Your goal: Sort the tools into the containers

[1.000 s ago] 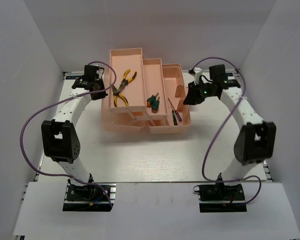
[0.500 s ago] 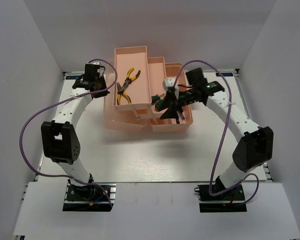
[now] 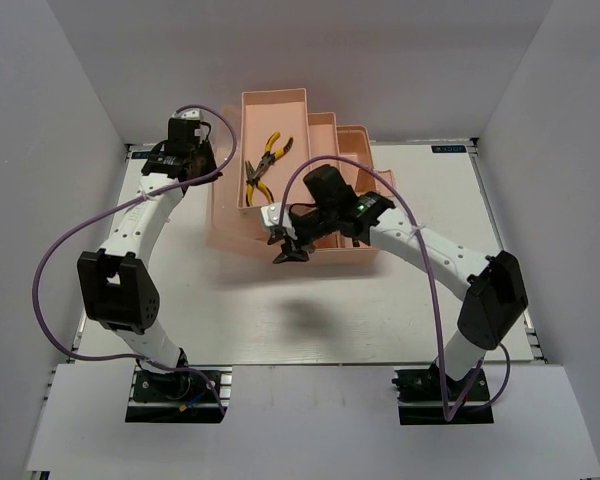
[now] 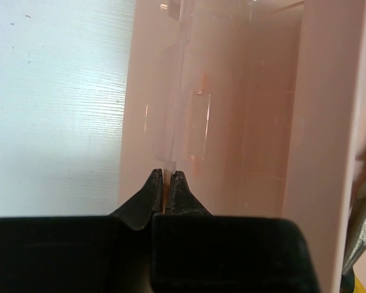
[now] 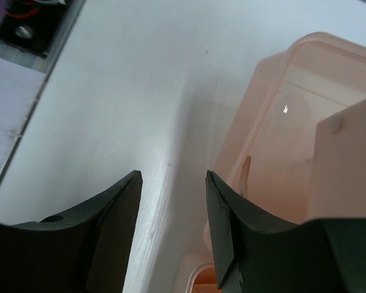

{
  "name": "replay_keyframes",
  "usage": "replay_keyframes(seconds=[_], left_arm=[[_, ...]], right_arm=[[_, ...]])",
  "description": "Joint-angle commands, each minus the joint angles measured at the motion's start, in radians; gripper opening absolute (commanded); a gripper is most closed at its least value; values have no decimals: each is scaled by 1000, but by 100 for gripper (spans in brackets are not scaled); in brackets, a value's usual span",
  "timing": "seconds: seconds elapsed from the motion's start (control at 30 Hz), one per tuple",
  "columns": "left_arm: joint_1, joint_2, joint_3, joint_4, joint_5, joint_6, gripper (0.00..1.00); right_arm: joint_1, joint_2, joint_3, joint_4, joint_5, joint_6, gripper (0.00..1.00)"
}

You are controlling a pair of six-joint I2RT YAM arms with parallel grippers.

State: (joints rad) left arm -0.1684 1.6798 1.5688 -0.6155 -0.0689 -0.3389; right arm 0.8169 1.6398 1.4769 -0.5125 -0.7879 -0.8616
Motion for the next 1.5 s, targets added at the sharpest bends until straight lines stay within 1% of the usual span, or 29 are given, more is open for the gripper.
replay_keyframes(seconds=[0.0,0.03,0.07,0.1,0.2,0.33,0.47,0.6,0.63,0.7,0.73,0.77,0.87,1.07,1.27,1.43,1.47], left_arm=[[-20,-98,71,135,55,-69,0],[-20,-98,71,135,55,-78,0],[-31,-98,71,135,55,-78,0],[-31,-98,71,135,55,-78,0],[-40,-98,71,135,46,-78,0],[-40,-98,71,126,46,-78,0],[-49,-98,71,126,37,-78,0],[-49,-98,71,126,37,-78,0],[-49,-98,71,126,37,-78,0],[-49,-98,71,126,37,-78,0],[-59,-98,71,126,37,-78,0],[-59,-98,71,126,37,-78,0],[-59,-98,71,126,37,-78,0],[-59,-98,71,126,37,-78,0],[-59,-117,71,117,37,-78,0],[-59,-126,53,117,27,-78,0],[-59,-126,53,117,27,-78,0]], right_arm=[[63,25,-36,156,188,73,52],[71,28,-38,201,206,76,52],[79,50,-33,209,258,79,52],[105,55,-35,219,278,85,52],[132,92,-26,307,363,102,52],[157,149,23,342,475,127,52],[168,178,60,345,527,131,51],[169,147,54,350,504,145,50],[166,137,51,351,459,145,50],[163,101,17,351,426,139,48],[163,60,10,358,376,133,48],[160,49,-24,362,368,131,48],[162,20,-38,370,369,128,47],[159,71,-21,371,443,131,47],[157,166,54,353,461,144,47],[162,253,117,376,535,156,47],[160,267,128,370,536,176,46]])
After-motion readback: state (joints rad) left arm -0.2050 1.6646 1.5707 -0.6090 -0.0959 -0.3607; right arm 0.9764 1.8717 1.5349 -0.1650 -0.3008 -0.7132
